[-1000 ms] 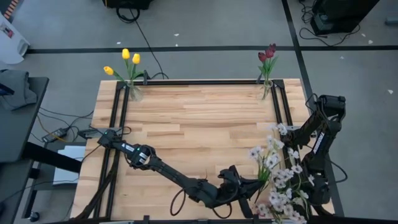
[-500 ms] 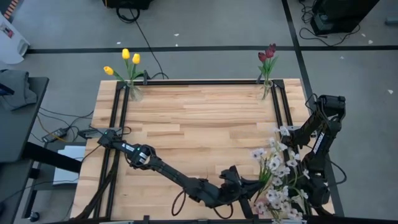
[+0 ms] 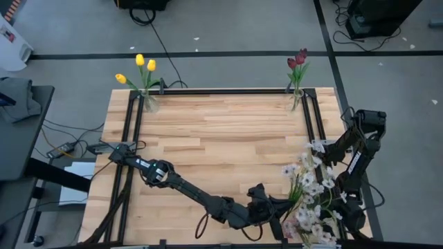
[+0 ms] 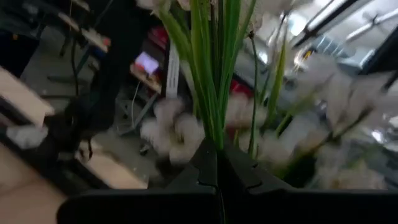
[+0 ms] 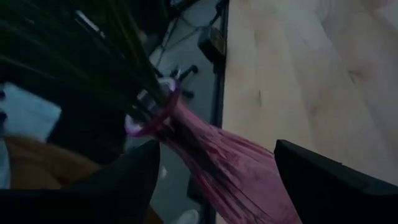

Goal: Sort flowers into vase by color
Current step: Put the white flowers into the purple vase

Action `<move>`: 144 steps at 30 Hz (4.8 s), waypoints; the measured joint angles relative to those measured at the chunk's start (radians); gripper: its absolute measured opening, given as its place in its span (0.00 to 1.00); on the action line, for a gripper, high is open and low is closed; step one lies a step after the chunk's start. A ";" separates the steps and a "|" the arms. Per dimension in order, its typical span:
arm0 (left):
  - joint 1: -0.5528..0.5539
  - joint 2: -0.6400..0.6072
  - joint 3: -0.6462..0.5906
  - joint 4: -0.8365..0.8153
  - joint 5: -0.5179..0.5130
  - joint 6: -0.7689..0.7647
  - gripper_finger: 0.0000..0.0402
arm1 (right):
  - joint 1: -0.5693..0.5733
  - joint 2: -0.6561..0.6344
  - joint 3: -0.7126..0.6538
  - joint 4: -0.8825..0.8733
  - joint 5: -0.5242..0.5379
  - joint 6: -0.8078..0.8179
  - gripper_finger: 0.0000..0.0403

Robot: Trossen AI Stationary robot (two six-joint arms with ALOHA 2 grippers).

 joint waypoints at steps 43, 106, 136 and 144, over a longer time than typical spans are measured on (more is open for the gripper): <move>-0.168 -0.002 0.002 0.716 -0.078 0.961 0.00 | -0.040 0.047 0.000 0.069 0.018 0.079 0.81; -0.032 0.184 0.002 0.762 0.236 0.758 0.00 | -0.201 0.047 -0.001 0.016 -0.048 0.130 0.81; -0.053 0.183 -0.003 0.266 0.245 0.634 0.01 | -0.215 0.047 0.000 0.017 -0.074 0.102 0.77; -0.085 0.182 -0.072 0.285 0.073 0.608 0.02 | -0.213 0.047 0.000 0.003 -0.072 0.102 0.75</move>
